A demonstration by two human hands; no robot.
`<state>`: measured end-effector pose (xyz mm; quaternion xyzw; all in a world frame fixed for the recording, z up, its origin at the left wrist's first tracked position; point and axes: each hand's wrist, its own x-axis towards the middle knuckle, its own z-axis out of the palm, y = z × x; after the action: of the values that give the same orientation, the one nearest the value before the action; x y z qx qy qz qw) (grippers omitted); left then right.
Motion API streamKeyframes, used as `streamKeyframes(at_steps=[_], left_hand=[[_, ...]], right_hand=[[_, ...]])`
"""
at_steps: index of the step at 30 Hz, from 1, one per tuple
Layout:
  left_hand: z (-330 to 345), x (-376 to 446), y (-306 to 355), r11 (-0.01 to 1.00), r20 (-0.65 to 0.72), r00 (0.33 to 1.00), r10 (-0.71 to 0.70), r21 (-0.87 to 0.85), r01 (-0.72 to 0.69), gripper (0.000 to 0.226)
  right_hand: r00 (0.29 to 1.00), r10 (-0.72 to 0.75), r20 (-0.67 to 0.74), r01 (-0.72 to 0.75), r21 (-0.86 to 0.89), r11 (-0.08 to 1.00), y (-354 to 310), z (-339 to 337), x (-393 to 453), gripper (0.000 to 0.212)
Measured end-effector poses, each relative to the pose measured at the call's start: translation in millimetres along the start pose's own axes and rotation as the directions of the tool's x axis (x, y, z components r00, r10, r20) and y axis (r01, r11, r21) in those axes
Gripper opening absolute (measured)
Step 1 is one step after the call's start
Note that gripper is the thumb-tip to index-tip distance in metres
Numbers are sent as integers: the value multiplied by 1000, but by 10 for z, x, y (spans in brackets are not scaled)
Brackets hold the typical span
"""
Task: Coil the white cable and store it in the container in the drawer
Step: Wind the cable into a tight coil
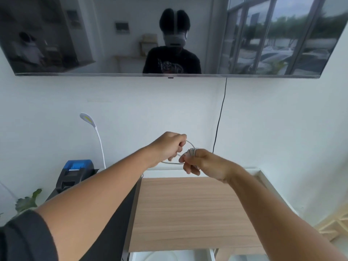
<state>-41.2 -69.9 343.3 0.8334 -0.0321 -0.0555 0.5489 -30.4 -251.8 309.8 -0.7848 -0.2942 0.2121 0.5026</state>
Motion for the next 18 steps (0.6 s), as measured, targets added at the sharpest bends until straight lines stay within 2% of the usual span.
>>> streamKeyframes(at_steps=[1,3,5,7,9,10,13,15,18], left_hand=[[31,-27,5,999,-21,999,36,7,-35,30],[117,-91,-8,992,-56,991,121,41,-119,34],[210,-149,-73,985,-72,983,167,52,-163,36],[287,-197,-167,991,-58,989,135,6,-134,35],[346,-231,-267,993,-27,998,50,-105,-53,33],[373,-242,-313,984,-14,1000,-5,-178,3,32],[413,-239,-423,906,54,988,-147,-394,156,33],[384,-223,-456,850,117,978,-173,-483,208,35],[255,-189,-448,841,129,975,-183,-492,223,31]], right_hand=[[999,-3,-48,6,54,999,24,16,18,14],[990,-17,-141,45,192,980,50,16,61,23],[968,-29,-250,125,377,918,72,-5,114,29],[947,4,-321,213,638,740,87,-54,179,31],[962,-1,-271,234,827,511,46,-106,222,36],[969,-26,-247,231,860,456,12,-113,236,35],[973,-120,-197,231,857,460,-118,-65,253,28],[974,-189,-128,212,815,539,-182,-20,210,26],[972,-230,40,137,698,702,-229,30,83,35]])
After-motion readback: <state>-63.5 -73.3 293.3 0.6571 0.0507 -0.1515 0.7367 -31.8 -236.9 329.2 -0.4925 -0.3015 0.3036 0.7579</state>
